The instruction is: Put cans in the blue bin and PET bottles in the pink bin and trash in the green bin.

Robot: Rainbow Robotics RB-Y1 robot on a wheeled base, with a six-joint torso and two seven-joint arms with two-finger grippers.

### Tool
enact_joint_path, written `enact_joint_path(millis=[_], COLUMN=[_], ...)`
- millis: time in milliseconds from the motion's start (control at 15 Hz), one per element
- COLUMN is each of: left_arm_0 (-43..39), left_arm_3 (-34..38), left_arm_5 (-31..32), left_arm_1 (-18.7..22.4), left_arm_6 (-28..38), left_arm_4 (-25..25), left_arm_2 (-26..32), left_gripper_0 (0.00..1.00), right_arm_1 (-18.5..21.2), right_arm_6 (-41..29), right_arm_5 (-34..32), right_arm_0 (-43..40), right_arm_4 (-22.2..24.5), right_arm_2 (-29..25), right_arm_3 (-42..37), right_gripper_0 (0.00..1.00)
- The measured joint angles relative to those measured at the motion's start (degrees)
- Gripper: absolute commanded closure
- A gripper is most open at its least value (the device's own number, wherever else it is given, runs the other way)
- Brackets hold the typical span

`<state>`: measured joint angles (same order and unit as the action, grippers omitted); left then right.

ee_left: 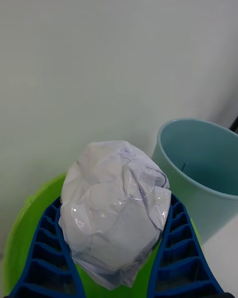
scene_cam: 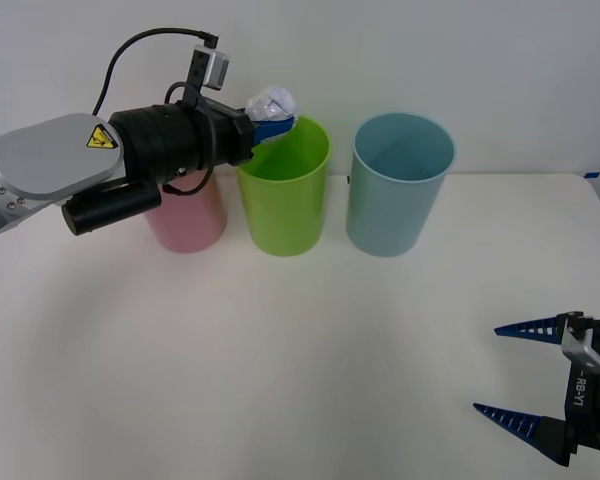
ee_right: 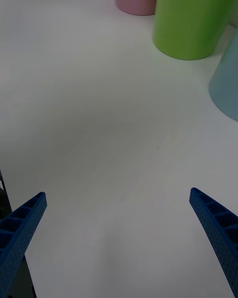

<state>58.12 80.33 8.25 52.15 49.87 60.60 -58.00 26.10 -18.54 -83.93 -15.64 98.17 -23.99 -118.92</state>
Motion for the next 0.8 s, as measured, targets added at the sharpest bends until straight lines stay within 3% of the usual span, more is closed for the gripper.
enact_joint_path(millis=[800], left_arm_0=[0.7], left_arm_3=[-1.9], left_arm_5=[0.0], left_arm_1=[0.2], left_arm_6=[0.3], left_arm_4=[0.4], left_arm_2=[-1.3], left_gripper_0=[1.0], right_arm_1=[0.0], right_arm_6=[0.0], right_arm_5=[0.0], right_arm_0=[0.0], right_arm_4=[0.0], right_arm_2=[0.0], right_arm_3=[0.0], right_gripper_0=[0.0])
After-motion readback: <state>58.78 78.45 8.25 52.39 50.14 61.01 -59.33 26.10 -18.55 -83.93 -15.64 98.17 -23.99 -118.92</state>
